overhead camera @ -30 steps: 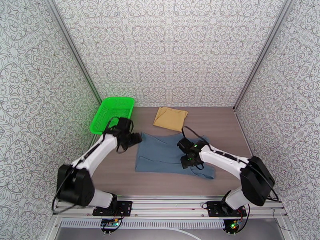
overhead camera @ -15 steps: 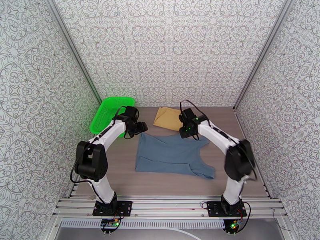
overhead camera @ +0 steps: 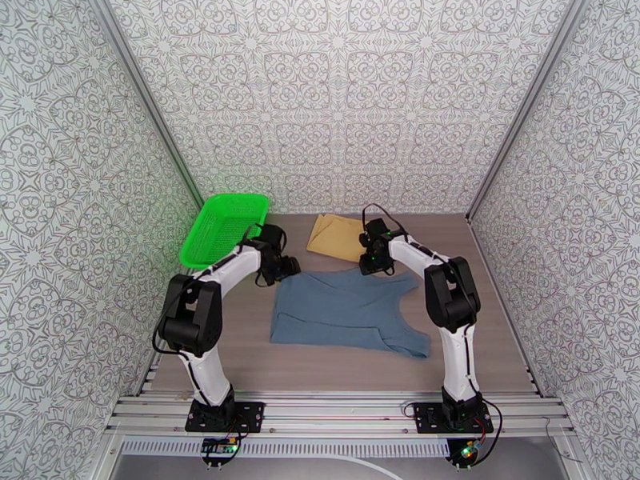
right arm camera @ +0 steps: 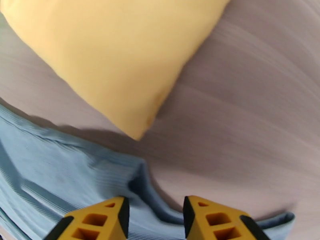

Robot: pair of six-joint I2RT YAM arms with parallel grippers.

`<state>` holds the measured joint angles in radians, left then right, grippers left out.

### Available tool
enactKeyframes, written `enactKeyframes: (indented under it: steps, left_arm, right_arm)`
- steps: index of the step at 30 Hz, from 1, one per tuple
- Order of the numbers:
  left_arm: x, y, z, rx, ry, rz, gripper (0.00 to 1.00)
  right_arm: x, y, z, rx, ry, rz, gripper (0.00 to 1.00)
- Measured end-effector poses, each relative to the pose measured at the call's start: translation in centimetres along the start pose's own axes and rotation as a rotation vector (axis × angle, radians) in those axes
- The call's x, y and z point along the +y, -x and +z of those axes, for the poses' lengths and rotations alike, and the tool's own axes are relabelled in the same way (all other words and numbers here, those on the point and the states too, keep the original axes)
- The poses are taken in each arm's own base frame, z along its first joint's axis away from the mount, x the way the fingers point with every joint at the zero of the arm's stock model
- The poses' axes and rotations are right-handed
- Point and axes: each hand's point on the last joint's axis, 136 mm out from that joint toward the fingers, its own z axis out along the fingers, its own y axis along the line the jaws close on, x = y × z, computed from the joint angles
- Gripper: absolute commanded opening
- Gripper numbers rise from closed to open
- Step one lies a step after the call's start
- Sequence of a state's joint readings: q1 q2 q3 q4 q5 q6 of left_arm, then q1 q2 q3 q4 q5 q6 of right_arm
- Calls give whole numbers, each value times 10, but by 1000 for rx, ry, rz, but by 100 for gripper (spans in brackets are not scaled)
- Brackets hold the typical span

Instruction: Fold and stack the mixed laundry pile

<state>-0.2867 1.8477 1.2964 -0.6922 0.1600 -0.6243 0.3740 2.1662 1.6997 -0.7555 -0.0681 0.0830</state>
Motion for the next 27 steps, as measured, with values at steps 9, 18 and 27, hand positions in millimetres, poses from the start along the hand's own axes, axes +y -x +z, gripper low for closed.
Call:
enactKeyframes:
  steps: [9,18,27]
  left_arm:
    - [19,-37,20,51,56,-30,57]
    - [33,-37,26,22,132,-23,56]
    - [41,-40,23,-10,151,-16,57]
  right_arm:
    - [10,5,0,-16,60,48,32]
    - [9,18,14,-23,56,100,2]
    - [-11,20,17,-50,-49,182,0]
